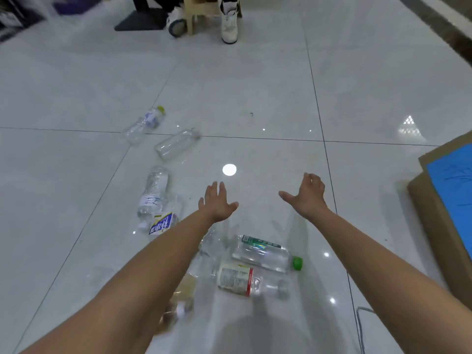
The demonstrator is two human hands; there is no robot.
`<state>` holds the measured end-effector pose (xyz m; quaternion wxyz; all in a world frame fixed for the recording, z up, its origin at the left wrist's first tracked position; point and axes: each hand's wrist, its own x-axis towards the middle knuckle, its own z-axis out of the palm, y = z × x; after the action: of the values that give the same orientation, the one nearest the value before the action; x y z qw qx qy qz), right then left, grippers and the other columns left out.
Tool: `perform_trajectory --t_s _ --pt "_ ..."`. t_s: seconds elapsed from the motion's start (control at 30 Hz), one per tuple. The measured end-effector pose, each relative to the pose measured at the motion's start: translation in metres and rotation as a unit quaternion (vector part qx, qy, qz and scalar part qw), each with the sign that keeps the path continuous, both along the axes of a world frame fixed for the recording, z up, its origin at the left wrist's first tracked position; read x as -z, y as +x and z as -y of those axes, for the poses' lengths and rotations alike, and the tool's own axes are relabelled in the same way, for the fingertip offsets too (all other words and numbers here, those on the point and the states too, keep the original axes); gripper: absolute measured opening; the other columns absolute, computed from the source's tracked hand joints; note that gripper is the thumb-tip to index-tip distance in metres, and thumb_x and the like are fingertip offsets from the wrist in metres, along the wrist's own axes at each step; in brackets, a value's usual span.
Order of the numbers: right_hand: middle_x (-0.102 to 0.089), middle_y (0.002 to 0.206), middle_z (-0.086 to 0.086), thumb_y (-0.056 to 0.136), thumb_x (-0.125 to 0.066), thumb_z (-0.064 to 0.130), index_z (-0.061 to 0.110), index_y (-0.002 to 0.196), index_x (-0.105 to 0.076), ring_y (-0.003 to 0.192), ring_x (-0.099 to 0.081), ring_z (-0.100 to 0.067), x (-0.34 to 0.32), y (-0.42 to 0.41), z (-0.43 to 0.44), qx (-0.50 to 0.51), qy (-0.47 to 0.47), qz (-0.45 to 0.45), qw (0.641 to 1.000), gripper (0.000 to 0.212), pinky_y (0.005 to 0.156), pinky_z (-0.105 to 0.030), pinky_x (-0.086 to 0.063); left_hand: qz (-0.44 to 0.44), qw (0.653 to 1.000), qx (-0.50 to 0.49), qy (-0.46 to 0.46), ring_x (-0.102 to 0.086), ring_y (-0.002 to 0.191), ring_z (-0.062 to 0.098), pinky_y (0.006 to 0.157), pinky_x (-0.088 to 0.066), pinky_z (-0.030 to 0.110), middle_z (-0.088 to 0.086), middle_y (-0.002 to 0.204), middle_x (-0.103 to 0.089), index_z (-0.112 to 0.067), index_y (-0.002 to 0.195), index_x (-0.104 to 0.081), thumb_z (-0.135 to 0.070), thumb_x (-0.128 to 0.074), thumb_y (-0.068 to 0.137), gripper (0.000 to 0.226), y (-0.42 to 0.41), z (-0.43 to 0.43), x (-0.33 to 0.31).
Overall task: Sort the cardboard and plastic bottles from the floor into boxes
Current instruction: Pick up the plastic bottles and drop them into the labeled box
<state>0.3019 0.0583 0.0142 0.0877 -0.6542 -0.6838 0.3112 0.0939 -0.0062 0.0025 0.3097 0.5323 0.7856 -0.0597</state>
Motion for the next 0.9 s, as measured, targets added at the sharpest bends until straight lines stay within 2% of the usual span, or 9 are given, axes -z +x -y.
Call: perform_trajectory --t_s 0.2,0.27,0.33,0.4,0.43,0.57,0.63,0.73,0.9 --pt "-0.008 0.156 -0.018 0.086 -0.062 0.047 -0.002 0.15 -0.009 0.146 -0.006 -0.031 0.048 0.014 0.045 -0.039 -0.054 0.044 0.997 0.096 0.116 -0.036 -0.016 -0.082 0.988 0.1 0.079 0.011 0.149 0.024 0.12 0.0 0.042 0.01 0.161 0.013 -0.012 0.154 0.003 -0.047 -0.028 0.101 0.071 0.0 0.023 0.011" --pt "-0.009 0.157 -0.017 0.085 -0.063 0.049 -0.001 0.15 -0.01 0.145 -0.007 -0.031 0.059 0.019 0.057 -0.056 -0.085 0.06 0.993 0.098 0.117 -0.036 -0.015 -0.12 0.978 0.144 0.092 0.007 0.149 0.025 0.12 -0.001 0.042 0.01 0.161 0.007 -0.013 0.154 -0.004 -0.049 -0.025 0.101 0.067 0.006 0.027 0.009" --pt "-0.013 0.156 -0.016 0.084 -0.064 0.049 0.0 0.15 -0.013 0.145 -0.011 -0.031 0.062 0.022 0.066 -0.071 -0.114 0.079 0.988 0.097 0.116 -0.035 -0.017 -0.144 0.975 0.161 0.048 -0.011 0.147 0.028 0.118 -0.009 0.043 0.012 0.159 -0.016 -0.013 0.149 -0.027 -0.057 -0.025 0.098 0.068 0.012 0.034 0.007" --pt "-0.02 0.153 -0.017 0.083 -0.067 0.042 0.001 0.148 -0.018 0.143 -0.018 -0.031 0.063 0.025 0.073 -0.086 -0.138 0.095 0.982 0.092 0.114 -0.032 -0.021 -0.185 0.965 0.176 -0.053 -0.034 0.136 0.027 0.113 -0.019 0.042 0.009 0.143 -0.044 -0.014 0.133 -0.049 -0.07 -0.025 0.091 0.075 0.019 0.04 0.002" --pt "-0.022 0.152 -0.017 0.083 -0.068 0.039 0.001 0.148 -0.02 0.142 -0.021 -0.031 0.064 0.025 0.077 -0.094 -0.154 0.103 0.978 0.089 0.112 -0.032 -0.025 -0.209 0.954 0.185 -0.108 -0.04 0.132 0.027 0.112 -0.021 0.042 0.006 0.137 -0.051 -0.015 0.13 -0.052 -0.075 -0.026 0.087 0.079 0.021 0.042 -0.001" --pt "-0.038 0.143 -0.018 0.072 -0.069 0.041 0.003 0.137 -0.039 0.13 -0.039 -0.031 0.073 0.024 0.092 -0.124 -0.199 0.141 0.962 0.08 0.095 -0.028 -0.038 -0.323 0.893 0.22 -0.224 -0.047 0.129 0.035 0.106 -0.037 0.051 0.004 0.143 -0.044 -0.017 0.142 -0.038 -0.077 -0.044 0.079 0.087 0.017 0.049 -0.013" --pt "-0.039 0.141 -0.018 0.078 -0.069 0.032 0.004 0.14 -0.034 0.13 -0.04 -0.031 0.079 0.024 0.097 -0.127 -0.209 0.145 0.959 0.076 0.098 -0.03 -0.039 -0.35 0.879 0.23 -0.229 -0.056 0.119 0.033 0.095 -0.05 0.043 0.002 0.139 -0.047 -0.017 0.14 -0.039 -0.073 -0.053 0.078 0.085 0.012 0.054 -0.017" --pt "-0.04 0.14 -0.018 0.082 -0.068 0.024 0.004 0.144 -0.024 0.129 -0.04 -0.033 0.087 0.025 0.102 -0.121 -0.208 0.157 0.958 0.079 0.101 -0.031 -0.039 -0.323 0.901 0.223 -0.184 -0.058 0.116 0.028 0.091 -0.051 0.036 0.001 0.141 -0.045 -0.017 0.138 -0.043 -0.063 -0.057 0.083 0.073 0.006 0.06 -0.016" --pt "-0.046 0.133 -0.016 0.082 -0.067 0.024 0.003 0.134 -0.032 0.124 -0.041 -0.032 0.097 0.019 0.109 -0.112 -0.196 0.199 0.954 0.066 0.088 -0.029 -0.04 -0.233 0.951 0.169 -0.114 -0.059 0.113 0.021 0.097 -0.049 0.035 0.001 0.126 -0.058 -0.017 0.128 -0.054 -0.05 -0.065 0.081 0.058 0.008 0.06 -0.014"
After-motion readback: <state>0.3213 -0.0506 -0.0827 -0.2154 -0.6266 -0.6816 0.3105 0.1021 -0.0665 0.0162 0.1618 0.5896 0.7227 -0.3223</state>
